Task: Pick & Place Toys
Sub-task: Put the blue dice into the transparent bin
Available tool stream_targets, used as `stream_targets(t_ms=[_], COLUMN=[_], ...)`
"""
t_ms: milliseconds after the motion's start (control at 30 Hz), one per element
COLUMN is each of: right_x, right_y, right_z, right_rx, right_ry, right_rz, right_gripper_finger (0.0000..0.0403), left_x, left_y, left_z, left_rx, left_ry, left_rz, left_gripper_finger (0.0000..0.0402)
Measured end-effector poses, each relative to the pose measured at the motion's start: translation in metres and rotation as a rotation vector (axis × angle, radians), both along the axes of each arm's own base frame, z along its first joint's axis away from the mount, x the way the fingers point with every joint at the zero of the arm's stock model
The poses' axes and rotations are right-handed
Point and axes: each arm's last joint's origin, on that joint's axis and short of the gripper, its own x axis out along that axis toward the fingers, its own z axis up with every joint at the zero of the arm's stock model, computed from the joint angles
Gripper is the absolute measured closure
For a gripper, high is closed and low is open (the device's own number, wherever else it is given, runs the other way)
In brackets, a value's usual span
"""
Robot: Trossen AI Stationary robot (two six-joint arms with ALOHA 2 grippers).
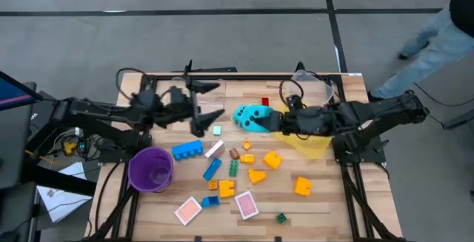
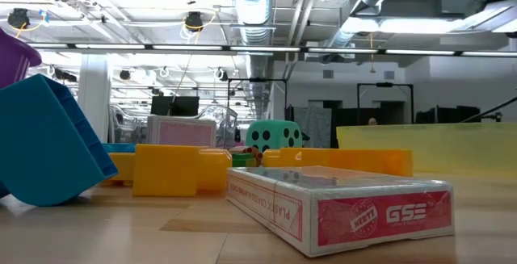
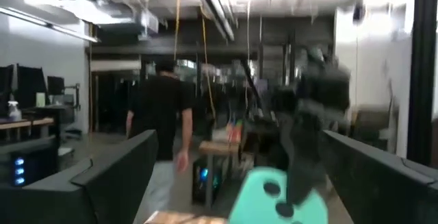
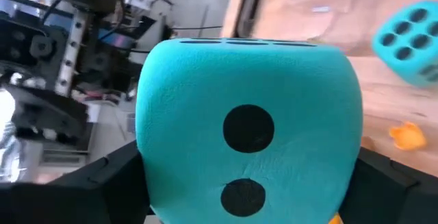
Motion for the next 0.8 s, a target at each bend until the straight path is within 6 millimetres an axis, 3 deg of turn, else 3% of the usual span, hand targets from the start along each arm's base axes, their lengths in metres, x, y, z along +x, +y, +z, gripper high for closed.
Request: stream_targets(t_ms=[300,567,800], right_x=[0.006,0.012,0.014], right_y=[-0.002,-0.012,-0.014], right_z=[0.009,0.022,0.025], right_rx=[-0.011,-0.007,0.014], right_ry=[-0.086,-0.212,-0.243], right_rz=[0.089,0.153,0.199], right_gripper_finger=[0.0056,0.0056,0.0056], left_x=[0.026,0.047,0.051], left_y=[-0.012,-0.018,-0.019], left_z=[0.031,0.033,0.029], left_rx=[0.237,0.309,0.313], left_ry=[0.145,0.195,0.22], left_rz=[-0.072,-0.216,-0.23], left_gripper_finger=[0.0002,0.0002,0.0002])
